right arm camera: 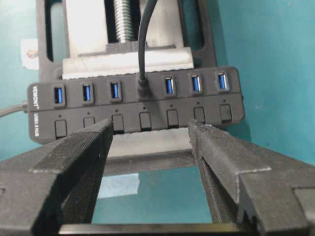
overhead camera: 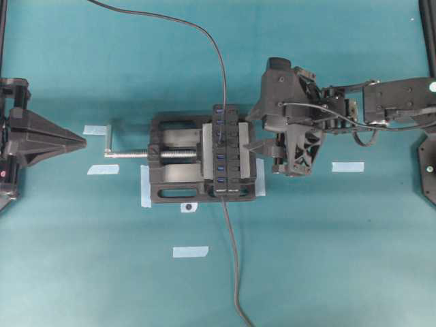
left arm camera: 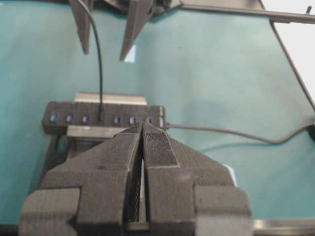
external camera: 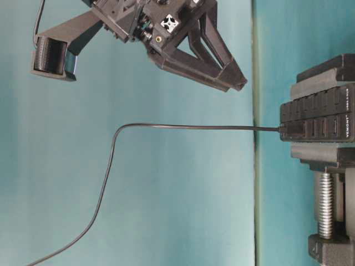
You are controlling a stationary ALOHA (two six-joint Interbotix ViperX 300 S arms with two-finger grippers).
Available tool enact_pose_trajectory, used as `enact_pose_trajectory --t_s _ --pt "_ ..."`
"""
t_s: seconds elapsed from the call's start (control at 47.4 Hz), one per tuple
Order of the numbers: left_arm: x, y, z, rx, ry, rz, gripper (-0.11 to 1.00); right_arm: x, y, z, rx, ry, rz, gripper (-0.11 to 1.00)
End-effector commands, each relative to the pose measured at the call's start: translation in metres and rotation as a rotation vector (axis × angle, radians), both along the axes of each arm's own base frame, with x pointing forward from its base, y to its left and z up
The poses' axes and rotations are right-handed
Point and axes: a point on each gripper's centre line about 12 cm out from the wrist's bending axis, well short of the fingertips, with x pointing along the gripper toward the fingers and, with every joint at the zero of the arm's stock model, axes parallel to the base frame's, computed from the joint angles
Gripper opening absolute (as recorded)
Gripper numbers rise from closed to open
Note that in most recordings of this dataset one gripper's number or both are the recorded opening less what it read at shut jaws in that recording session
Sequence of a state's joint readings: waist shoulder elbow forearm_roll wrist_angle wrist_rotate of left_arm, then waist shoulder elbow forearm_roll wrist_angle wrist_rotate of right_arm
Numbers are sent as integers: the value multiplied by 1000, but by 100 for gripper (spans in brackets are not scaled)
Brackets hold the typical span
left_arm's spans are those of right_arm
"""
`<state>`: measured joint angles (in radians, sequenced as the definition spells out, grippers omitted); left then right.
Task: Insert the USB into the center port of the fixed hub
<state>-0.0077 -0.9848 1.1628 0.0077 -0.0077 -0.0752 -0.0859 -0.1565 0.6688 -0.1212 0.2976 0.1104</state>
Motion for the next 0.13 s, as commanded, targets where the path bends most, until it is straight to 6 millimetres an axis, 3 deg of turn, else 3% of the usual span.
enact_pose_trajectory --t_s 0.0,0.105 --pt "2 1 4 0 -11 3 0 1 1 10 1 -34 -1 74" --pt "2 0 5 -2 -12 2 0 1 1 10 1 -34 -1 74"
